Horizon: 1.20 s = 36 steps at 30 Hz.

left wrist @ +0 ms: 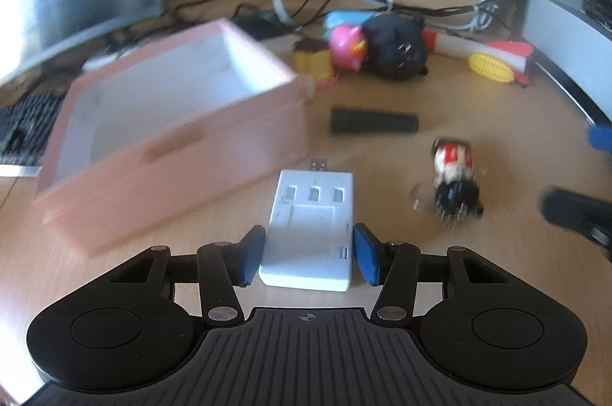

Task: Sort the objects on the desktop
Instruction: 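Lift the power bank with the left gripper while the right gripper grasps the cartoon figurine keychain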

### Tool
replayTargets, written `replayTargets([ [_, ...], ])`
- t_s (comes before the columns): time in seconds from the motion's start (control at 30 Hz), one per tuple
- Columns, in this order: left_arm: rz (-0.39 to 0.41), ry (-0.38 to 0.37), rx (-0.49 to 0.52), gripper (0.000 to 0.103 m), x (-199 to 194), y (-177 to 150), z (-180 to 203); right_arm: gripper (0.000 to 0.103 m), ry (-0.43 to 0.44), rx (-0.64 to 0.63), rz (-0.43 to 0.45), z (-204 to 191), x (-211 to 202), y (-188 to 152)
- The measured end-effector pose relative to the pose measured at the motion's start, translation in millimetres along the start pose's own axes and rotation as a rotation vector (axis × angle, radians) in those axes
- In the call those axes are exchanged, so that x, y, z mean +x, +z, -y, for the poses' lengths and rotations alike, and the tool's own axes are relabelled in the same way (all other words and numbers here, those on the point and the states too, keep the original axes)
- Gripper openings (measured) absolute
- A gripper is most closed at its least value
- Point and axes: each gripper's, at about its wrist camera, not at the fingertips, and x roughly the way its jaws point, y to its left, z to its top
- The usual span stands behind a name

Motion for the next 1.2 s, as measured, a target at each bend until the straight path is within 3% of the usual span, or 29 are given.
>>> replayTargets([
  [0.23,-0.034,0.048,-0.086,0.054,-23.7,-26.6,-33.6,0.097,0.111,-0.077,-0.064,-12.1,43.0,12.3],
  [0.47,-0.041,0.064,-0.149,0.055,-31.0,-34.4,-56.1,0.096,0.16,-0.118,-0.121,-11.7,76.1,20.3],
  [0.6,-0.035,0.038,-0.153,0.056,-30.5,-34.0,-58.0,0.08,0.185,-0.079,-0.164,-7.2,86.2,20.8],
  [0.77,-0.023,0.028,-0.12,0.059,-21.0,-29.1,-52.8,0.068,0.182,-0.054,-0.171,-9.7,90.9,20.3],
  [0.97,-0.006,0.025,-0.083,0.053,-12.9,-21.5,-49.7,0.067,0.166,-0.066,-0.15,-14.1,83.8,27.1],
  [1.2,0.012,-0.001,-0.067,0.053,-18.2,-24.0,-47.0,0.067,0.2,-0.106,-0.102,-18.2,41.2,46.0],
])
